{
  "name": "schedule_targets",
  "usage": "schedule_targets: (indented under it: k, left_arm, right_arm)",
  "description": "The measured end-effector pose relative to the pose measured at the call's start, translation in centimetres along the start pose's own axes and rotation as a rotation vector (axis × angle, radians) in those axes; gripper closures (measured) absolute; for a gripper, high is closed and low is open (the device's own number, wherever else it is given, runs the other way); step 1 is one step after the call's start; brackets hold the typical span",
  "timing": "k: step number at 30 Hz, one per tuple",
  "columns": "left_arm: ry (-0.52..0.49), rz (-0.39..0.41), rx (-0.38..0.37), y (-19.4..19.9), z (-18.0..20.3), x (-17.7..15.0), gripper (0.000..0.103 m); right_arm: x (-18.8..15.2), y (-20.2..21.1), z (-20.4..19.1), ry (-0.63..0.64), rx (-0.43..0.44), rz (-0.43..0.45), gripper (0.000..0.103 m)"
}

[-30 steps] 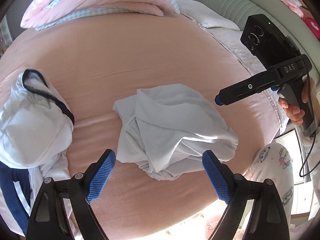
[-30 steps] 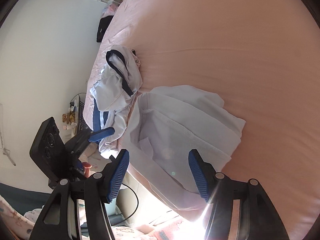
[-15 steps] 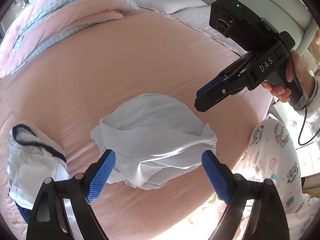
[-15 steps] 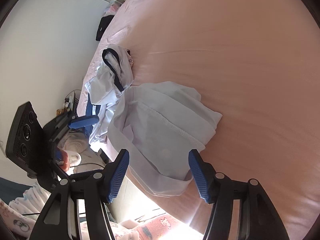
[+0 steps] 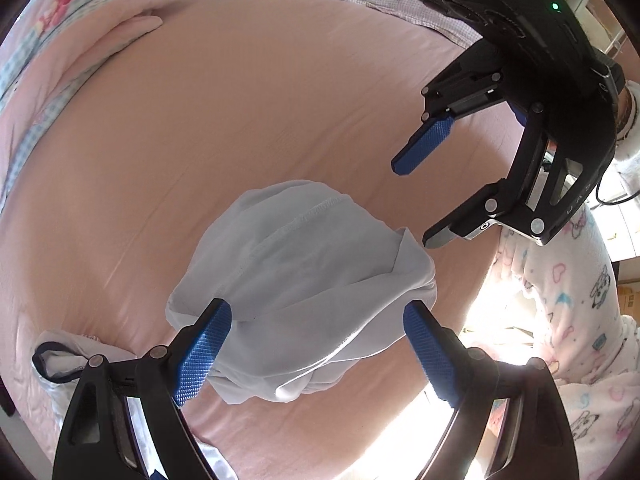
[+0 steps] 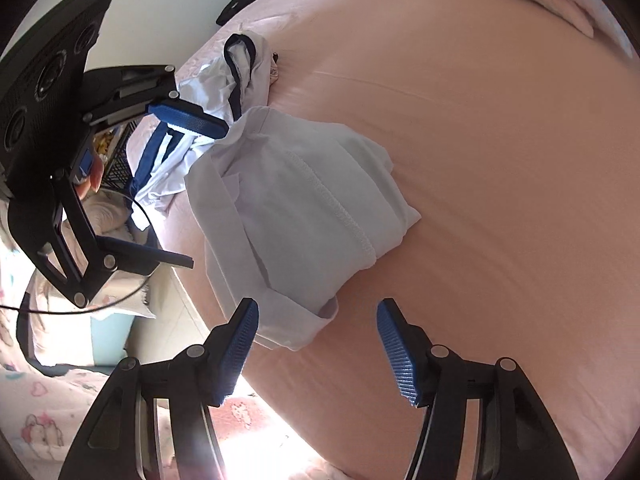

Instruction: Fold clothes

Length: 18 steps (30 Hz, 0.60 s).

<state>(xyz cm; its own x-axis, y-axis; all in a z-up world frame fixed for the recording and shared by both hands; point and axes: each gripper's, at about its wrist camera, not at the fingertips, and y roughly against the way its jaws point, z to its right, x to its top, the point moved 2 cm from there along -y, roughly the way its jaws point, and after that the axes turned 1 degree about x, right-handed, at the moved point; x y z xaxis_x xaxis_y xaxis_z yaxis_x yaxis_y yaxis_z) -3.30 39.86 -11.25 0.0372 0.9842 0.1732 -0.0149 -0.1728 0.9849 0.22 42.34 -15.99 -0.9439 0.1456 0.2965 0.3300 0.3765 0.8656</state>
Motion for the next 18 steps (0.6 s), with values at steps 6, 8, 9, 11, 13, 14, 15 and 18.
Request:
schedule_targets:
  k: [6, 8, 9, 11, 13, 14, 15, 18]
  left_arm:
    - [-0.022, -0.075, -0.052, -1.5, -0.6, 0.6, 0.032]
    - [-0.018, -0.111, -0.043, -2.3, -0.8, 0.5, 0.048]
    - [-0.013, -0.131, -0.035, -2.7, -0.9, 0.4, 0.058]
    - [-0.025, -0.131, -0.024, -2.9, -0.8, 0.2, 0.066]
    - [-0.039, -0.116, -0.015, -2.9, -0.5, 0.0, 0.071]
    - [-0.036, -0.108, -0.009, -2.8, -0.4, -0.1, 0.074]
    - [-0.034, -0.099, -0.003, -2.7, -0.3, -0.1, 0.077]
    - [-0.034, -0.076, -0.019, -2.2, -0.1, -0.2, 0.081]
  right_arm:
    - [-0.6, -0.4, -1.3, 0.117, -0.024, 0.001, 0.042]
    - [-0.8, -0.7, -1.7, 0.151, -0.034, -0.012, 0.042]
    - [-0.9, -0.9, -1.9, 0.164, -0.043, -0.019, 0.042]
    - [-1.0, -1.3, -2.2, 0.181, -0.052, -0.032, 0.042]
    - [-1.0, -1.6, -2.4, 0.189, -0.052, -0.038, 0.042]
    - [-1.0, -1.8, -2.4, 0.191, -0.053, -0.038, 0.042]
    - [-1.0, -1.9, -2.4, 0.191, -0.055, -0.037, 0.042]
    - [-0.9, -2.1, -2.5, 0.195, -0.031, -0.019, 0.042]
